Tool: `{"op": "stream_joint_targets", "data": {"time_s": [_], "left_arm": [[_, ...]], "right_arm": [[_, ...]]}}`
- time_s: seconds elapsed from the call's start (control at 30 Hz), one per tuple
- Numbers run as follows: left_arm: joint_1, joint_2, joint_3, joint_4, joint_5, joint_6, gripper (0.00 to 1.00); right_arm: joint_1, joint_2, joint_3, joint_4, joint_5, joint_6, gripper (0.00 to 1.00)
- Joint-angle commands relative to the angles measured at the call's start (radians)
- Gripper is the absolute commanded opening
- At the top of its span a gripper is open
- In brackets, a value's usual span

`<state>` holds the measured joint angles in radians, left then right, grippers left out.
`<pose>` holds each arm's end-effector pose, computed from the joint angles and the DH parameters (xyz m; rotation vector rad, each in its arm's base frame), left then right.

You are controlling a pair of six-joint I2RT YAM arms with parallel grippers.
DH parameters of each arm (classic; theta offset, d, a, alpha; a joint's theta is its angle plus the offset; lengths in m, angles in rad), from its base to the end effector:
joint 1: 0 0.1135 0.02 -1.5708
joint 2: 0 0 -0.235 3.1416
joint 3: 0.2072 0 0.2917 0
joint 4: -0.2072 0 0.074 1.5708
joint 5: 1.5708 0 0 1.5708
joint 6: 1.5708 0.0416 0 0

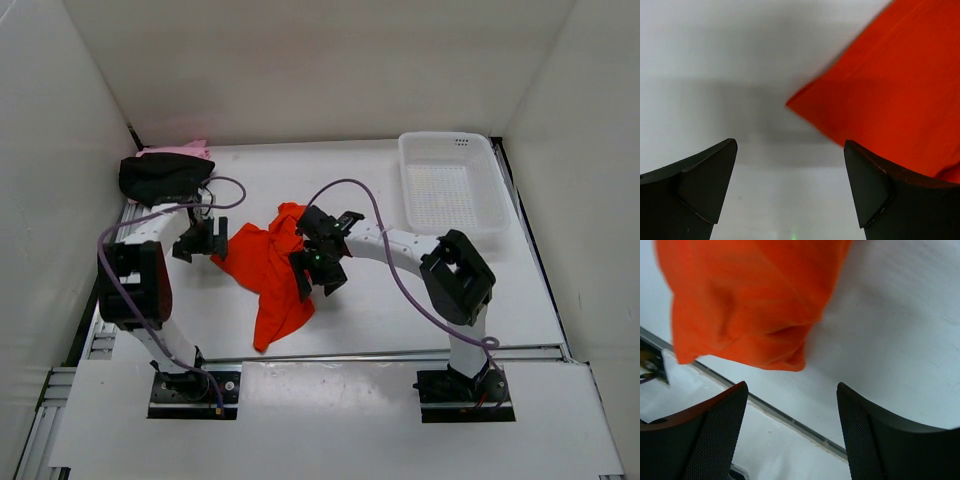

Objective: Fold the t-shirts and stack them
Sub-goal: Flatten out the tshirt

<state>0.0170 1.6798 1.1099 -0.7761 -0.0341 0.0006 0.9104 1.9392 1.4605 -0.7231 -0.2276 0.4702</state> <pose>0.3440 0.0073 0.1309 -0.0295 2.9165 0.0526 0.2545 0.3429 0.1477 -0.7030 2.8550 0.6084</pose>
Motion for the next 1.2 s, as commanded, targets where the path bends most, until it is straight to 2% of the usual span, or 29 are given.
{"op": "stream_joint_targets", "data": {"time_s": [0.0, 0.1, 0.17, 0.2, 0.23, 0.27, 0.3, 0.33, 0.37, 0.47, 0.5, 0.53, 0.6, 0.63, 0.67, 0.7, 0.73, 0.8, 0.87, 1.07, 1.1, 1.17], "left_arm": [[-0.011, 0.078, 0.115, 0.046, 0.089, -0.001, 1.0], [-0.038, 0.15, 0.137, 0.046, 0.074, -0.001, 0.98], [-0.052, 0.208, 0.137, 0.046, 0.062, -0.001, 0.89], [-0.064, 0.224, 0.137, 0.046, 0.053, -0.001, 0.74], [-0.065, 0.245, 0.124, 0.046, 0.053, -0.001, 0.66], [-0.065, 0.245, 0.123, 0.046, 0.053, -0.001, 0.58], [-0.065, 0.245, 0.113, 0.046, 0.077, -0.001, 0.48], [-0.065, 0.245, 0.104, 0.046, 0.088, -0.001, 0.22], [-0.065, 0.245, 0.103, 0.046, 0.088, -0.001, 0.1], [-0.065, 0.201, 0.103, 0.037, 0.097, -0.001, 0.1], [-0.065, 0.187, 0.103, 0.022, 0.097, -0.001, 0.1], [-0.065, 0.154, 0.113, 0.009, 0.097, -0.001, 0.1], [-0.054, 0.108, 0.145, -0.044, 0.131, -0.001, 0.1], [-0.045, 0.054, 0.169, -0.064, 0.143, -0.001, 0.1], [-0.045, 0.025, 0.18, -0.083, 0.152, -0.001, 0.1], [-0.045, -0.004, 0.191, -0.121, 0.167, -0.001, 0.1], [-0.045, -0.061, 0.218, -0.141, 0.168, -0.001, 0.1], [-0.045, -0.113, 0.255, -0.187, 0.177, -0.001, 0.1], [-0.026, -0.198, 0.328, -0.247, 0.157, -0.001, 0.1], [0.075, -0.415, 0.554, -0.258, -0.002, -0.001, 0.1], [0.075, -0.436, 0.599, -0.244, -0.027, -0.001, 0.1], [0.075, -0.469, 0.636, -0.23, -0.097, -0.001, 0.1]], "right_arm": [[0.011, 0.009, -0.046, 0.039, -0.012, -0.034, 0.76], [0.042, 0.044, -0.046, 0.039, -0.001, -0.076, 0.76], [0.054, 0.063, -0.037, 0.039, -0.001, -0.094, 0.73], [0.054, 0.072, -0.037, 0.039, -0.013, -0.094, 0.7], [0.054, 0.085, -0.028, 0.039, -0.013, -0.094, 0.67], [0.054, 0.086, -0.028, 0.039, -0.024, -0.094, 0.58], [0.054, 0.086, -0.019, 0.039, -0.024, -0.105, 0.55], [0.054, 0.086, -0.009, 0.048, -0.024, -0.105, 0.53], [0.054, 0.095, -0.009, 0.048, -0.035, -0.105, 0.5], [0.054, 0.133, 0.049, 0.068, -0.059, -0.114, 0.49], [0.054, 0.145, 0.067, 0.068, -0.059, -0.105, 0.51], [0.054, 0.156, 0.083, 0.068, -0.07, -0.09, 0.56], [0.054, 0.179, 0.107, 0.077, -0.07, -0.053, 0.73], [0.042, 0.188, 0.116, 0.092, -0.07, -0.036, 0.73], [0.042, 0.188, 0.107, 0.117, -0.07, -0.019, 0.68], [0.032, 0.198, 0.107, 0.117, -0.07, 0.005, 0.55], [0.021, 0.211, 0.098, 0.117, -0.07, 0.018, 0.39], [-0.005, 0.196, 0.081, 0.128, -0.096, 0.048, 0.0], [-0.028, 0.137, 0.006, 0.161, -0.121, 0.06, 0.0], [-0.171, -0.308, -0.153, 0.209, -0.159, -0.016, 0.0], [-0.218, -0.418, -0.164, 0.209, -0.168, -0.028, 0.0], [-0.272, -0.514, -0.173, 0.182, -0.206, -0.048, 0.0]]}}
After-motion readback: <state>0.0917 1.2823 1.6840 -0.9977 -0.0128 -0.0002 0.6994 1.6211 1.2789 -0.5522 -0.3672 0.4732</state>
